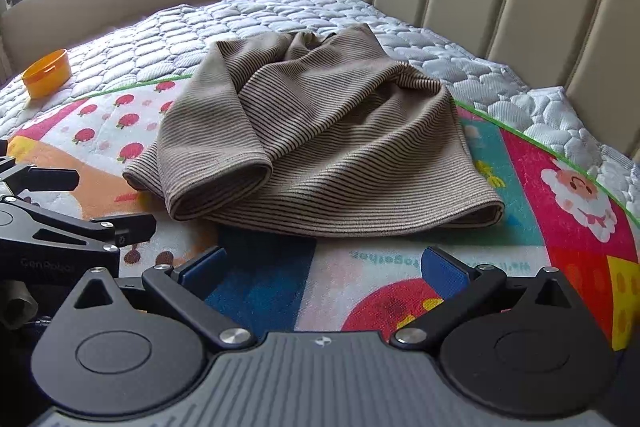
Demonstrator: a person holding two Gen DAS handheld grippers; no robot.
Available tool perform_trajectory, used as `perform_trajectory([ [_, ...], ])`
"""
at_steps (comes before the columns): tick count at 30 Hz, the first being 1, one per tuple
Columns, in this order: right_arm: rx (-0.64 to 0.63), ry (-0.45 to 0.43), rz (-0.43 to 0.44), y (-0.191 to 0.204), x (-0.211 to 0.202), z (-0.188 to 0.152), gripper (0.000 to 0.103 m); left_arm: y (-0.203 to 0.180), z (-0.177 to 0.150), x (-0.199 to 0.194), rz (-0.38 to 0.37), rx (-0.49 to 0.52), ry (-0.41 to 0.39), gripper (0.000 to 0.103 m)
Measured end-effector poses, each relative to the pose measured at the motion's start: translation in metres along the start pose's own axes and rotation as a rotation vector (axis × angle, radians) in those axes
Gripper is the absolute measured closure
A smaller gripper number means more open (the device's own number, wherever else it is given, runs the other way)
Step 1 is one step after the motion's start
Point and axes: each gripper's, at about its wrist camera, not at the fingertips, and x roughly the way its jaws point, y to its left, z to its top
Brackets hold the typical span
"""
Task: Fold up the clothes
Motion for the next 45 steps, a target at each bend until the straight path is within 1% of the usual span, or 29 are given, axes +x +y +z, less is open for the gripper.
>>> perform_trajectory([
  [4,-0.003,0.009,-0.006,0.0004,0.0011,-0.0014,0.000,-0.0014,-0.0002,-0.0028,0.000,0.013,-0.010,0.000],
  [7,-0.005,0.015,-0.010,0.0007,0.0019,-0.0024,0.000,-0.0001,0.0000,0.0013,0.007,0.010,0.025,0.000],
  [14,-0.010,0.031,-0.020,0.0015,0.0038,-0.0048,0.000,0.0038,-0.0046,0.0040,0.002,-0.005,0.034,0.000],
  [27,-0.017,0.039,-0.034,0.0025,0.0040,-0.0049,0.000,0.0041,-0.0007,0.0057,0.009,-0.023,0.060,0.000],
  [45,-0.030,0.051,-0.043,0.0056,0.0057,-0.0041,0.000,0.0056,-0.0006,0.0050,0.007,-0.035,0.064,0.000],
])
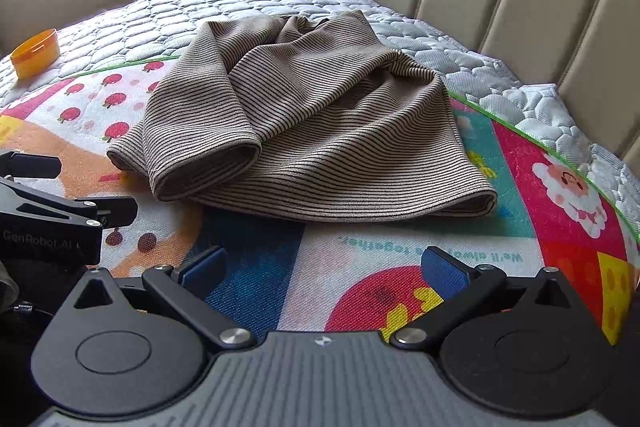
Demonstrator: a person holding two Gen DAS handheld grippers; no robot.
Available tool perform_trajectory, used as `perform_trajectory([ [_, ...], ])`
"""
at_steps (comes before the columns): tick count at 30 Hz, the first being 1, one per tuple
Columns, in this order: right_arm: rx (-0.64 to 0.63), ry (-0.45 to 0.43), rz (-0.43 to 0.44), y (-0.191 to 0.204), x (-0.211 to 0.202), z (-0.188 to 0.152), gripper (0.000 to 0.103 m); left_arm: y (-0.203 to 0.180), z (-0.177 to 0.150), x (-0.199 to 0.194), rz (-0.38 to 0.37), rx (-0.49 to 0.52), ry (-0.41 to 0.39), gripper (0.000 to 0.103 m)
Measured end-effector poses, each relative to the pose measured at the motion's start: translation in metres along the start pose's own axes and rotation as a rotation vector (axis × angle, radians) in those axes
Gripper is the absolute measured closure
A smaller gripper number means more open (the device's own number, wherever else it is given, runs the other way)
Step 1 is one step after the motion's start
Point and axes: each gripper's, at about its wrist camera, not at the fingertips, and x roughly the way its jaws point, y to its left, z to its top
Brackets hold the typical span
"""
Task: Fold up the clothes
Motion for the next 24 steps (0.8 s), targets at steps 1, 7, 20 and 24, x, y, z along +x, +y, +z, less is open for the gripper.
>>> perform_trajectory([
  [1,-0.001,0.001,-0.001,0.0001,0.0000,-0.0002,0.000,0.0000,0.0000,0.0001,0.000,0.000,0.000,0.000],
  [7,-0.011,0.011,-0.008,0.0017,0.0016,0.0001,0.000,0.0001,0.0003,0.0005,-0.001,0.000,0.002,0.000],
  [20,-0.020,0.016,-0.010,0.0039,0.0023,-0.0008,0.000,-0.0002,0.0002,0.0009,-0.003,0.000,0.004,0.000],
  [24,-0.022,0.018,-0.011,0.0041,0.0022,-0.0006,0.000,-0.0003,0.0005,0.0009,-0.002,0.000,0.005,0.000],
])
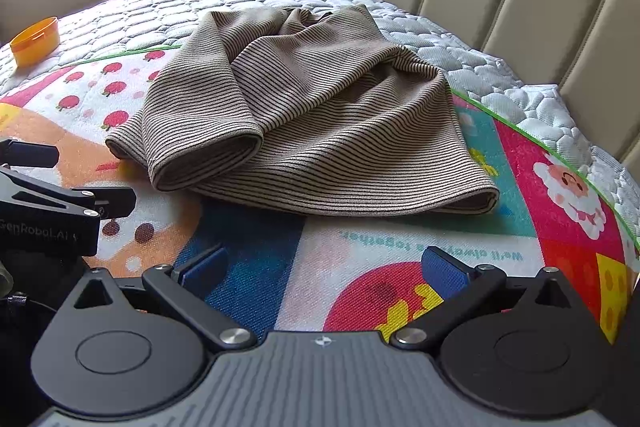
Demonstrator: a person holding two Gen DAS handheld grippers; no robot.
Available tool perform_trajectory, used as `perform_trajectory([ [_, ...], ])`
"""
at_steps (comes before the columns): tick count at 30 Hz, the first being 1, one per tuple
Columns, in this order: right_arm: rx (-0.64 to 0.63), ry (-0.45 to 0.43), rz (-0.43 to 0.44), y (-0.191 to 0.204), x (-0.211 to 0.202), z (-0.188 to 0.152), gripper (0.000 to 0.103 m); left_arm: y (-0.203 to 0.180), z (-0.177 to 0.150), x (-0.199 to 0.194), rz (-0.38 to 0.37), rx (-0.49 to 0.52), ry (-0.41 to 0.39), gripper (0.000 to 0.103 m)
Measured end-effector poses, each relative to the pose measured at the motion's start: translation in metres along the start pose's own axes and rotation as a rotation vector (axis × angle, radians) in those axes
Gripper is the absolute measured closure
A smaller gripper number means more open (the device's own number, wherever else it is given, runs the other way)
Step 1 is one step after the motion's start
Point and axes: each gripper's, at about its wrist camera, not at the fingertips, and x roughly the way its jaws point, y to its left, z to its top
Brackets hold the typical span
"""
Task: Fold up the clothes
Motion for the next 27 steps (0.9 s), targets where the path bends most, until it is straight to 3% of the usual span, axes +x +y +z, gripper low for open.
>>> perform_trajectory([
  [27,-0.015,0.012,-0.003,0.0023,0.0019,-0.0013,0.000,-0.0006,-0.0010,0.0005,-0.001,0.003,0.003,0.000],
])
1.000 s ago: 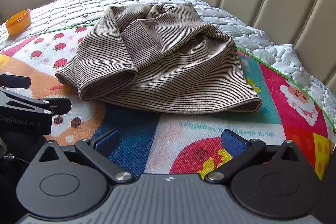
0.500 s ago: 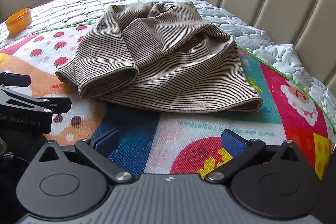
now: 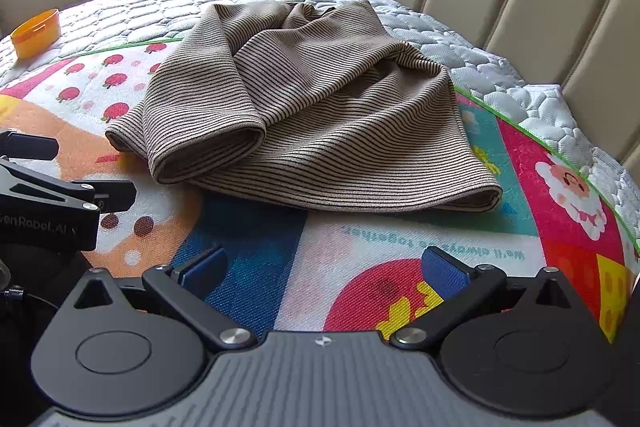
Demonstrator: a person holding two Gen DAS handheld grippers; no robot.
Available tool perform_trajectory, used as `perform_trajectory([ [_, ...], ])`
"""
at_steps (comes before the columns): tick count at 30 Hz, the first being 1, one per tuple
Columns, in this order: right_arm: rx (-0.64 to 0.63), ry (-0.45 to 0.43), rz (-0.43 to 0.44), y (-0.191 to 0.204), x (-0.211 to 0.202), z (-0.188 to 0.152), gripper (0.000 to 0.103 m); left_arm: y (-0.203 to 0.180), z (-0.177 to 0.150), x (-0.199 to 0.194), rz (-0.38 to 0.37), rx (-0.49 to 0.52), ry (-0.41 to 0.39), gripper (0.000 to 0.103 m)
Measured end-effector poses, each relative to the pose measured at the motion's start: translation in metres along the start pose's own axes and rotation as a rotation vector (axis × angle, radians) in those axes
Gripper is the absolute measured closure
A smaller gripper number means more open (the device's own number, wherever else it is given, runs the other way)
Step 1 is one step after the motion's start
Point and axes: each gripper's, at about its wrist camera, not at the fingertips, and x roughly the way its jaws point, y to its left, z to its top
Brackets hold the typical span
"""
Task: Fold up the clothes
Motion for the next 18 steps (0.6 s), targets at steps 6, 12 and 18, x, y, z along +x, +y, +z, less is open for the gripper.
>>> perform_trajectory([
  [6,-0.001,0.000,-0.001,-0.0002,0.0000,0.0003,0.000,0.0000,0.0002,-0.0001,0.000,0.000,0.001,0.000],
  [12,0.004,-0.006,-0.006,-0.0012,-0.0011,0.0001,0.000,0.0002,0.0003,-0.0004,0.000,-0.002,0.003,0.000],
  [18,0.015,-0.010,-0.006,-0.0035,0.0002,0.0006,0.000,0.0012,0.0005,-0.0027,-0.005,-0.010,0.001,0.000],
])
